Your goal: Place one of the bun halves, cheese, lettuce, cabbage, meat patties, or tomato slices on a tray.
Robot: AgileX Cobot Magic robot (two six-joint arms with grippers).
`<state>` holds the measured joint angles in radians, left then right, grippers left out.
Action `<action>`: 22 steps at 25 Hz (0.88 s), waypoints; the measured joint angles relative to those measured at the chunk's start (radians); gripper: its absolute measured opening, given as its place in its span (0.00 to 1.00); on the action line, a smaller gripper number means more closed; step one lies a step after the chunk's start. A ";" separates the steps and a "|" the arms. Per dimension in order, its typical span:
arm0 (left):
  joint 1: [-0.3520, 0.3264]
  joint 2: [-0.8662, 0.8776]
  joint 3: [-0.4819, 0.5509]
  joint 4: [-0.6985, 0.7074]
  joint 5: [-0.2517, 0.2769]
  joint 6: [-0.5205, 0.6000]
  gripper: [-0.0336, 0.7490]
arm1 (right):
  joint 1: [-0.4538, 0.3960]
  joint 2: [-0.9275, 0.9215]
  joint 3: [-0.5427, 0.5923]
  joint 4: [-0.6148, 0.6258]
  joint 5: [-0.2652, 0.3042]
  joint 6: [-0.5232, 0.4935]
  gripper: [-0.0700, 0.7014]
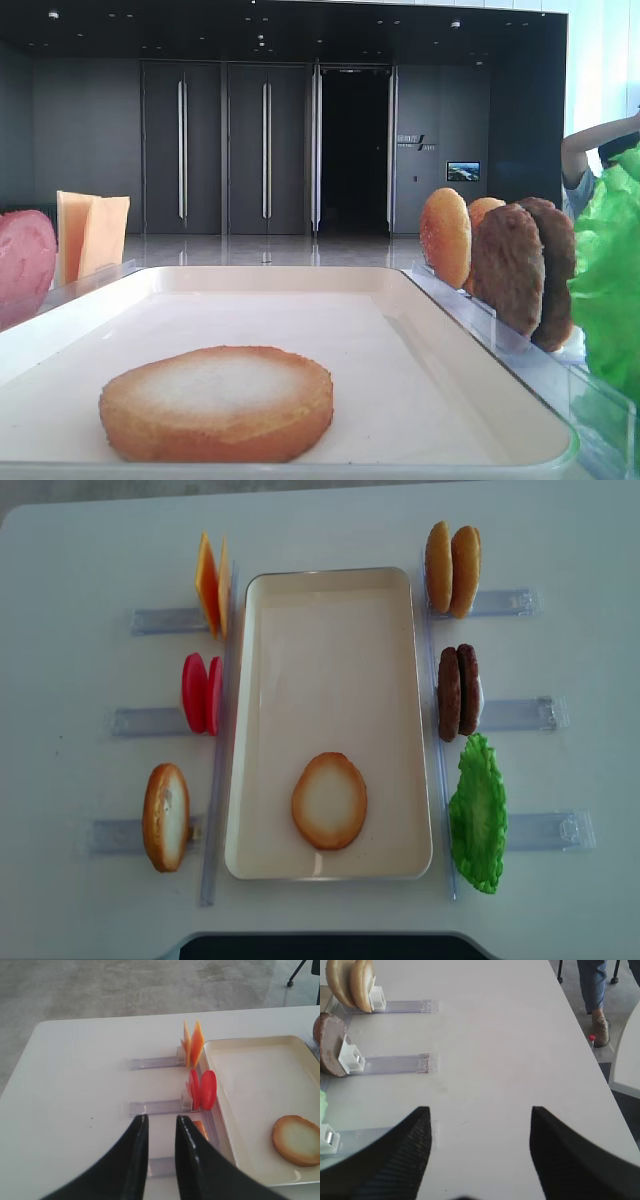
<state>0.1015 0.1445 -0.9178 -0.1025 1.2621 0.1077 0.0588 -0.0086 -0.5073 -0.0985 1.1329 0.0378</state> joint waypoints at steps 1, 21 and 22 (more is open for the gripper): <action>0.000 -0.025 0.020 -0.007 0.000 0.000 0.22 | 0.000 0.000 0.000 0.000 0.000 0.000 0.63; 0.000 -0.168 0.359 0.093 0.000 -0.035 0.22 | 0.000 0.000 0.000 0.000 0.000 0.000 0.63; 0.000 -0.168 0.382 0.093 0.000 -0.035 0.22 | 0.000 0.000 0.000 0.000 0.000 0.000 0.63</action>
<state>0.1015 -0.0240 -0.5362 -0.0092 1.2621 0.0731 0.0588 -0.0086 -0.5073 -0.0985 1.1329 0.0378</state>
